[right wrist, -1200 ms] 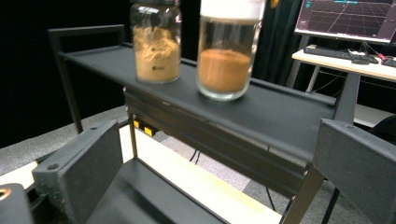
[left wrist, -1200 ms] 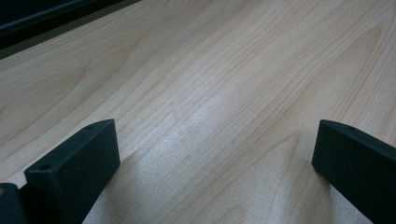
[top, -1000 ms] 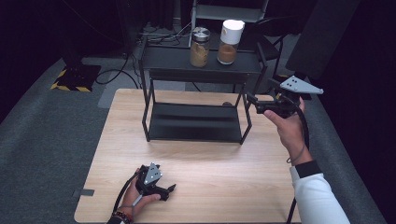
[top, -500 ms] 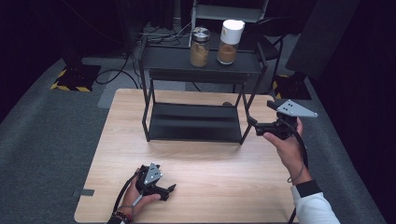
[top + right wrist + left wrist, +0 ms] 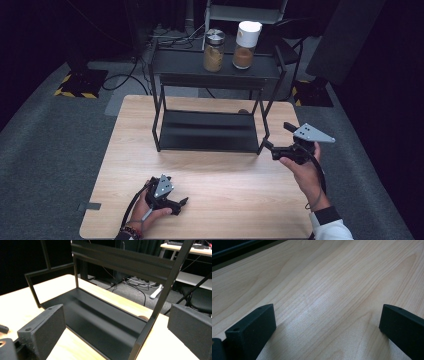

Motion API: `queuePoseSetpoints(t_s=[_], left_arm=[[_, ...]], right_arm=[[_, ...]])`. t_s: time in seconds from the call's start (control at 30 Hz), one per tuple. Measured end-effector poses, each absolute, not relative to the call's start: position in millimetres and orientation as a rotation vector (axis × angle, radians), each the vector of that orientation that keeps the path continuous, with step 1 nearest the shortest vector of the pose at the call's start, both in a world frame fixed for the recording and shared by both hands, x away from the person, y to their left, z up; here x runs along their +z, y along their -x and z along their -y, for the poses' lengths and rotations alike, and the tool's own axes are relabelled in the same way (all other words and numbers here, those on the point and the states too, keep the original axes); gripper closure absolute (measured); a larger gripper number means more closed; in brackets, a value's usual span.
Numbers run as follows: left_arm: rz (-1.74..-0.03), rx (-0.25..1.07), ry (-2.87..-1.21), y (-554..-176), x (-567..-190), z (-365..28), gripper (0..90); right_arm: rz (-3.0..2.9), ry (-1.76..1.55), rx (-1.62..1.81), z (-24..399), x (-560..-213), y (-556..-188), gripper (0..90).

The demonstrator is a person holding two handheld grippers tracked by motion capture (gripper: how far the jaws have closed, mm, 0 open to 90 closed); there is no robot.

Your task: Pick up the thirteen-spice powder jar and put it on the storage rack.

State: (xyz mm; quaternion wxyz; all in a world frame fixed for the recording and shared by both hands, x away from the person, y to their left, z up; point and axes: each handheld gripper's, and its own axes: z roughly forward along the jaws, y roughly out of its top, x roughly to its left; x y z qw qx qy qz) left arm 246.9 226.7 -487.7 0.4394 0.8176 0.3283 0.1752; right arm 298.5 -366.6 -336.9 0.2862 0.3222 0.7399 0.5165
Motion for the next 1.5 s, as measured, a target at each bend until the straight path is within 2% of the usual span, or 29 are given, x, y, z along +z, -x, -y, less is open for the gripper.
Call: queuePoseSetpoints(t_s=[1.5], left_arm=[[-0.816, 0.435, -2.032, -247.1, -487.6, -226.7, 0.1]], right_arm=[[-2.122, -1.069, 1.209, 383.8, -446.8, -261.7, 1.6]])
